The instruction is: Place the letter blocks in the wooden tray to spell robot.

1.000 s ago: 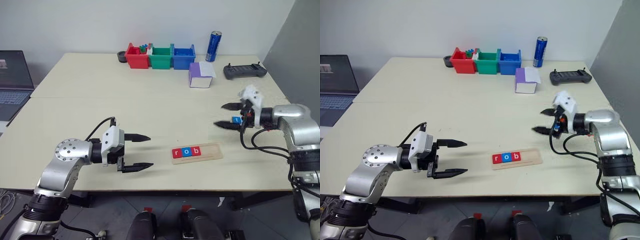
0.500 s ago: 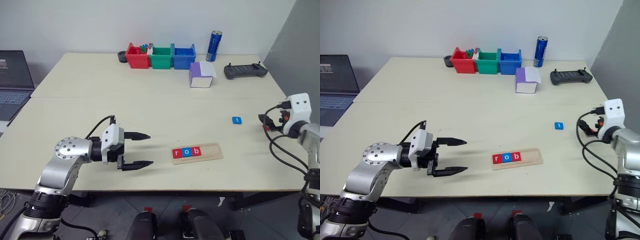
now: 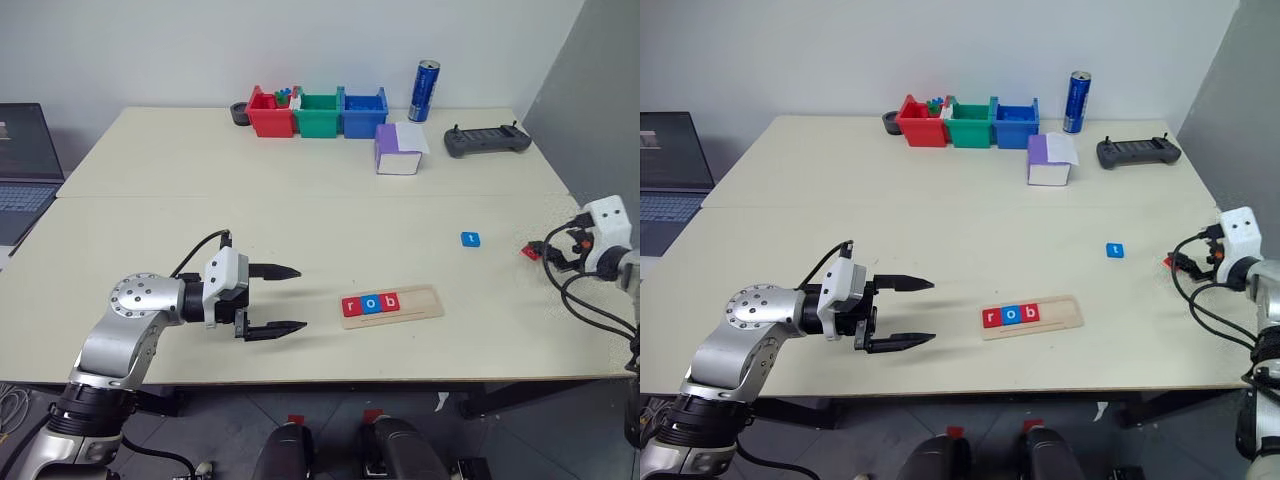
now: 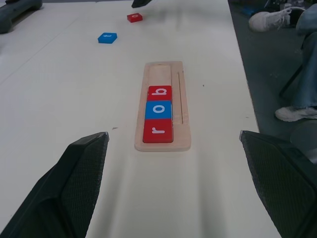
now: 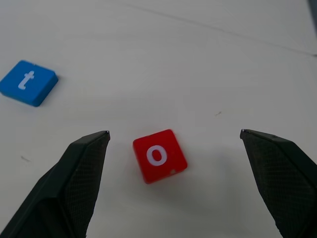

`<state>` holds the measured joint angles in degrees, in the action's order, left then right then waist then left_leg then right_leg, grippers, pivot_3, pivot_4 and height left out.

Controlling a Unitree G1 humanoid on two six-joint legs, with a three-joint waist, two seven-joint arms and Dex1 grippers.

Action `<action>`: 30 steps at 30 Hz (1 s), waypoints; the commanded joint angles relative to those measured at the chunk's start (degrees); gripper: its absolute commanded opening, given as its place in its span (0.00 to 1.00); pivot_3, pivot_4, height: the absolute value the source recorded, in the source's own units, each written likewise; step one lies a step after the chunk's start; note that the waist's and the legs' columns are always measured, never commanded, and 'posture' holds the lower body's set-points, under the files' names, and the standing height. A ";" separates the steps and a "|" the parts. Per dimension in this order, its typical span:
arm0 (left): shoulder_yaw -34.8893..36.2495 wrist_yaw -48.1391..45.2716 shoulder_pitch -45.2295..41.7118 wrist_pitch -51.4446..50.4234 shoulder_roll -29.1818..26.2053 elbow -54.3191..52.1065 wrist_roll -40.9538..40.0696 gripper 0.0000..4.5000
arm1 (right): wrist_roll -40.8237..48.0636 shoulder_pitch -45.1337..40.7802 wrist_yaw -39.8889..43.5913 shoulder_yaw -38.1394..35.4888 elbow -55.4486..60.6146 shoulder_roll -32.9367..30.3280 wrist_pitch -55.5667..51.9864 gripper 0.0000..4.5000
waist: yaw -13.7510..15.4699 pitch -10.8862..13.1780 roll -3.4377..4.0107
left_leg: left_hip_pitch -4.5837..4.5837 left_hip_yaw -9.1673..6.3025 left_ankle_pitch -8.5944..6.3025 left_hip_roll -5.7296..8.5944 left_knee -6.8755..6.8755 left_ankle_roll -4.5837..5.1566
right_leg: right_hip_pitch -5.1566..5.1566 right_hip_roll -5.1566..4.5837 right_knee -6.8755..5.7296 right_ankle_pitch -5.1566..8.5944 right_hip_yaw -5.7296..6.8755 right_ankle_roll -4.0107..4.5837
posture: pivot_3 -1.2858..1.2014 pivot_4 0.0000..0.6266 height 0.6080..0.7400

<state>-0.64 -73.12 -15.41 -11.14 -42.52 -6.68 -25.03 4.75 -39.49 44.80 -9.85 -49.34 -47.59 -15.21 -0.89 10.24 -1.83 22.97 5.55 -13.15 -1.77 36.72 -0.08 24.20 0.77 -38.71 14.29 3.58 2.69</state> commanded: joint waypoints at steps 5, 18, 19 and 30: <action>1.73 0.31 0.17 -1.00 -1.73 -3.37 -0.93 1.00 | -5.07 -7.82 7.08 5.08 -15.34 -2.06 12.29 1.00 | -0.09 0.00 -0.01 | -0.01 0.00 0.00 0.00 0.00 0.00 | -0.01 0.00 0.00 0.00 0.00 0.00 | 0.52 0.24 1.00; 5.32 1.83 5.29 -1.01 -3.01 -5.90 -1.46 1.00 | -8.39 -13.05 9.92 7.73 -24.92 -0.28 13.26 0.87 | -0.65 0.01 0.01 | -0.04 0.00 0.01 -0.02 0.01 -0.02 | -0.04 0.00 -0.02 0.00 -0.01 0.00 | 0.52 0.24 1.00; 5.57 1.97 5.81 -1.03 -3.15 -6.31 -1.58 1.00 | -8.33 -13.30 9.30 7.62 -24.98 -0.07 13.40 0.87 | -0.66 0.01 0.01 | -0.04 0.00 0.01 -0.02 0.01 -0.02 | -0.04 0.00 -0.02 0.00 -0.01 0.00 | 0.52 0.24 1.00; 7.03 2.69 8.56 -0.68 -3.93 -7.53 -1.86 1.00 | -7.86 -14.36 5.38 5.98 -25.32 -0.04 15.43 0.87 | -0.67 0.01 0.01 | -0.05 0.00 0.01 -0.01 0.06 -0.02 | -0.05 -0.02 -0.07 0.00 -0.02 0.00 | 0.52 0.24 1.00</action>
<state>4.60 -70.61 -6.89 -12.29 -45.51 -12.90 -26.03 -3.40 -52.37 51.43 -2.64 -74.67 -46.95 -1.09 -1.55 10.25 -1.82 22.92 5.55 -13.14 -1.78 36.78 -0.10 24.14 0.75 -38.78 14.29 3.57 2.70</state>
